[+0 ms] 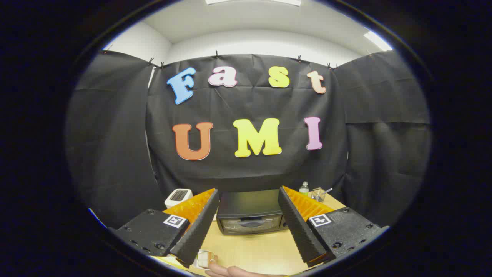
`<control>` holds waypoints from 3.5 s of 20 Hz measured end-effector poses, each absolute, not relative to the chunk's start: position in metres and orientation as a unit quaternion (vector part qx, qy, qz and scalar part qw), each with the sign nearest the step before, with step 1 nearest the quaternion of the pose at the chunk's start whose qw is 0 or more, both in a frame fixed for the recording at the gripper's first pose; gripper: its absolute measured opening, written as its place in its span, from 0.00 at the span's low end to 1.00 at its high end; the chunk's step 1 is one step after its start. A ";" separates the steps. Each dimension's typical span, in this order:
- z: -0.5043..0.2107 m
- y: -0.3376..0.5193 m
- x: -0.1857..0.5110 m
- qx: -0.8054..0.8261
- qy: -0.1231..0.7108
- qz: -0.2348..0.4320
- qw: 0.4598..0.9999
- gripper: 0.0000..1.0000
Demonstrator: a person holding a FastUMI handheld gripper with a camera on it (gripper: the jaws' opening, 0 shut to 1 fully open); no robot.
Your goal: Open the toaster oven, put the food inside, and close the toaster oven door.
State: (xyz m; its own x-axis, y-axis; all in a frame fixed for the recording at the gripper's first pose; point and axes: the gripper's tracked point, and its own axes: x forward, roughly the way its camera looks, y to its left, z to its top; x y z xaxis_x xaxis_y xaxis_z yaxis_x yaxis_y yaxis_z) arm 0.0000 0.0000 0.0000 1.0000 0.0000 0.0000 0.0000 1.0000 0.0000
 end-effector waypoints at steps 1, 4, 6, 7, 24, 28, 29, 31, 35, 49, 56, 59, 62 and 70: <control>0.002 -0.001 0.000 -0.003 -0.005 -0.003 1.000 1.00; 0.000 -0.005 0.006 -0.007 -0.012 -0.009 1.000 1.00; -0.005 -0.005 0.012 -0.002 -0.005 -0.006 1.000 1.00; -0.006 -0.007 0.017 -0.001 -0.003 -0.007 1.000 1.00; -0.085 -0.033 0.155 -0.043 0.017 -0.021 0.999 1.00; -0.125 -0.032 0.189 -0.034 0.058 -0.021 0.998 1.00; -0.135 -0.032 0.197 -0.030 0.068 -0.016 0.997 1.00; -0.155 -0.033 0.212 -0.020 0.089 -0.012 0.996 1.00; -0.187 -0.033 0.232 -0.028 0.115 -0.003 0.993 1.00; -0.255 -0.030 0.255 -0.035 0.186 0.010 0.982 1.00; -0.271 -0.035 0.219 -0.027 0.219 0.030 0.975 1.00; -0.281 -0.036 0.200 -0.039 0.221 0.025 0.974 1.00; -0.294 -0.038 0.185 -0.046 0.227 0.025 0.972 1.00; -0.339 -0.044 0.145 -0.040 0.265 0.055 0.962 1.00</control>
State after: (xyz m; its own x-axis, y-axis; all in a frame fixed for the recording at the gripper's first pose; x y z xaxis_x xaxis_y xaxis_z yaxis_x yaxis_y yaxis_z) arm 0.1447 -0.0441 -0.3393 0.8538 0.0849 -0.5137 -0.1270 0.9908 -0.0474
